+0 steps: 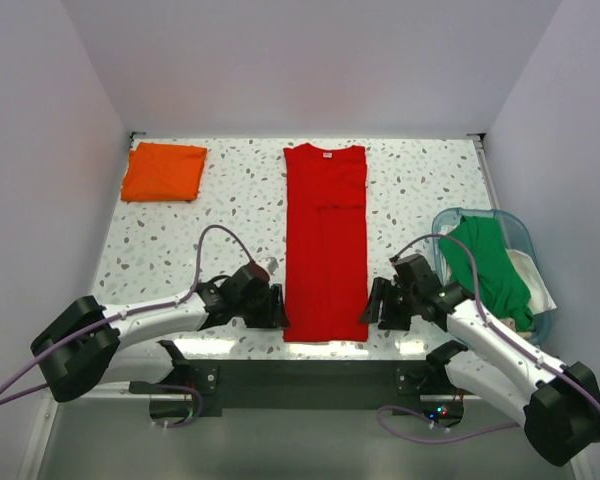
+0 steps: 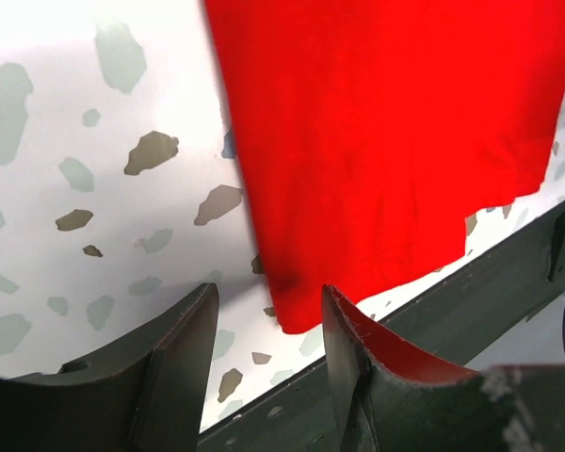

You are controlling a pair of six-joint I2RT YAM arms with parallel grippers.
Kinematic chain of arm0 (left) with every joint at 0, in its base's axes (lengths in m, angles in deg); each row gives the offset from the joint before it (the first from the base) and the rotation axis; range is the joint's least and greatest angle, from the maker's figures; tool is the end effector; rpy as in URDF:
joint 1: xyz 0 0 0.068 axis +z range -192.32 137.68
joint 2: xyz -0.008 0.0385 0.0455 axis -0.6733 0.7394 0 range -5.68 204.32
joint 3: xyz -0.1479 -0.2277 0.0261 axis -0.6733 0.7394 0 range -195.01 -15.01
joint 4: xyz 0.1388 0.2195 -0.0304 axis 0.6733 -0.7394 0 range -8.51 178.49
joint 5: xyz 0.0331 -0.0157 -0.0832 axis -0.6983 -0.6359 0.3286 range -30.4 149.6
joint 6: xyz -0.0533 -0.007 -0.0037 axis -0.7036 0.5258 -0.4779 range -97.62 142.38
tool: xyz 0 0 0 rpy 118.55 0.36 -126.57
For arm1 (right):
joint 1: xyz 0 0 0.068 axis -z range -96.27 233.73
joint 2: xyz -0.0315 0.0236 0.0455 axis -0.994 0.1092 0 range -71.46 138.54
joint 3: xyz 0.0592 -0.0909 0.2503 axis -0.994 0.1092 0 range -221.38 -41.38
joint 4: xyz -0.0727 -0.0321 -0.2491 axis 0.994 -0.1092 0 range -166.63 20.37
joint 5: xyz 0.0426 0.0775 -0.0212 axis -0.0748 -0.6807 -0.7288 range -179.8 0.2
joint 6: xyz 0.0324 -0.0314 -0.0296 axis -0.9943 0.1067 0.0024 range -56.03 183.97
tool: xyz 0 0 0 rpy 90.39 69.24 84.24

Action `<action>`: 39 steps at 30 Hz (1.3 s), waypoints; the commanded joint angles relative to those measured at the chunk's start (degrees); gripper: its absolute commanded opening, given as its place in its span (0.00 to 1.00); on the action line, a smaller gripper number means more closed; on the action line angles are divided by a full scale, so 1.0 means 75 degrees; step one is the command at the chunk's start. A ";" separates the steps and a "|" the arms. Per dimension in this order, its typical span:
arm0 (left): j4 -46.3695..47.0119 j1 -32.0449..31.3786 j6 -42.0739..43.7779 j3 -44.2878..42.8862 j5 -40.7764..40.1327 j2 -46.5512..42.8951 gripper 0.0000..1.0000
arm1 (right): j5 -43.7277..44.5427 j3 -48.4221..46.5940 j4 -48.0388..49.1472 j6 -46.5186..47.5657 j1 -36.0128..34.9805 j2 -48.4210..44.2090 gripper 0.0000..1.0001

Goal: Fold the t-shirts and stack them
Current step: Fold the tshirt

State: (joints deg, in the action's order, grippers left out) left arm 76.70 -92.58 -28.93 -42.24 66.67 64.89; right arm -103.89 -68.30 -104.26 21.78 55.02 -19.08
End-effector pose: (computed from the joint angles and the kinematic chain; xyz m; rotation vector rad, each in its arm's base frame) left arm 0.1335 -0.1674 0.1482 0.0281 2.7462 -0.7753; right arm 0.1362 0.0845 0.1773 0.2345 2.7621 0.7080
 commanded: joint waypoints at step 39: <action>0.0307 -0.0295 -0.0694 0.0864 0.0616 -0.0033 0.00 | -0.1004 0.1726 0.0892 -0.1042 0.0031 -0.0550 0.01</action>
State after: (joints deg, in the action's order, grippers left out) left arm 85.33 -94.22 -34.94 -36.79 73.03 66.00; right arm -111.97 -56.04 -95.41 13.08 55.15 -21.31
